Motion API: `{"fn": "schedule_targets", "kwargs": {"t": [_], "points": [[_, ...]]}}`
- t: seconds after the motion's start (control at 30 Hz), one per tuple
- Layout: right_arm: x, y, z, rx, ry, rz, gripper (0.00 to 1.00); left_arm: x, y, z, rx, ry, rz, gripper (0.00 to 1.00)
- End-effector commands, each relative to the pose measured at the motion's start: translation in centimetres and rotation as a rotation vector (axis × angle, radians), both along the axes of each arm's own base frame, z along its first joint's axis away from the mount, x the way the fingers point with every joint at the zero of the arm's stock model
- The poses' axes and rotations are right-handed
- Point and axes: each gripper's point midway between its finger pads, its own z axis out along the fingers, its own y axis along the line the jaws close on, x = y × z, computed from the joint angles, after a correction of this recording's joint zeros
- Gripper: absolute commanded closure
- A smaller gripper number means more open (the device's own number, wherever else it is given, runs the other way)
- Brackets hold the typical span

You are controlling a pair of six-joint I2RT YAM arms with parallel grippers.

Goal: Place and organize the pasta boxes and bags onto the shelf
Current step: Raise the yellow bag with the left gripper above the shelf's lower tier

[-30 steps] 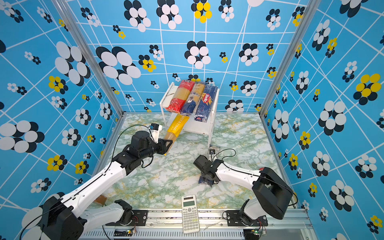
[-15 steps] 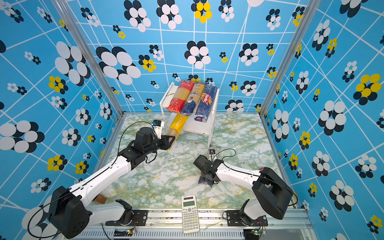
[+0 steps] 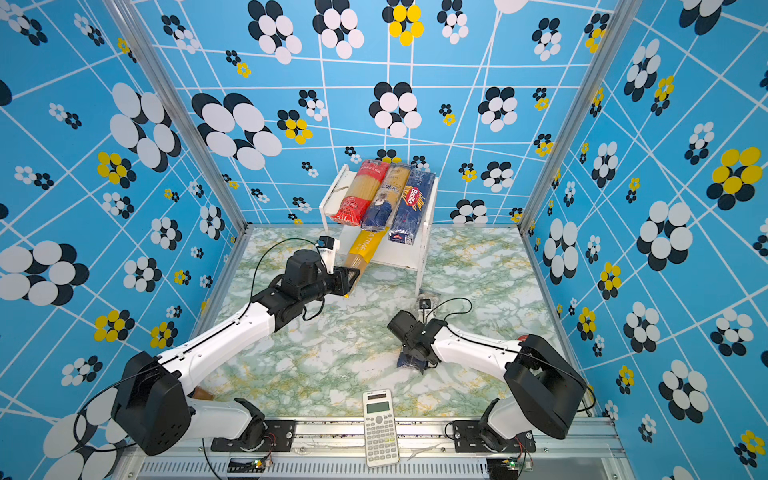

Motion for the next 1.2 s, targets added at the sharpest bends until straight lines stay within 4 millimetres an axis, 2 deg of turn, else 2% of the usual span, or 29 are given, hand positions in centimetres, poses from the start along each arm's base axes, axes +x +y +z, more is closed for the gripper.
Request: {"fn": "schedule_targets", "kwargs": {"t": [0.0, 0.43, 1.17], "points": [[-0.5, -1.5, -0.5, -0.046, 0.009, -0.014, 0.01, 1.9, -1.0, 8.8, -0.112, -0.259, 0.008, 0.97], [-0.9, -2.1, -0.6, -0.044, 0.007, -0.023, 0.01, 3.4, -1.8, 8.2, -0.110, -0.256, 0.026, 0.97], [-1.1, -2.4, -0.7, -0.043, 0.006, -0.028, 0.01, 4.6, -2.3, 8.3, -0.116, -0.268, 0.052, 0.96]]}}
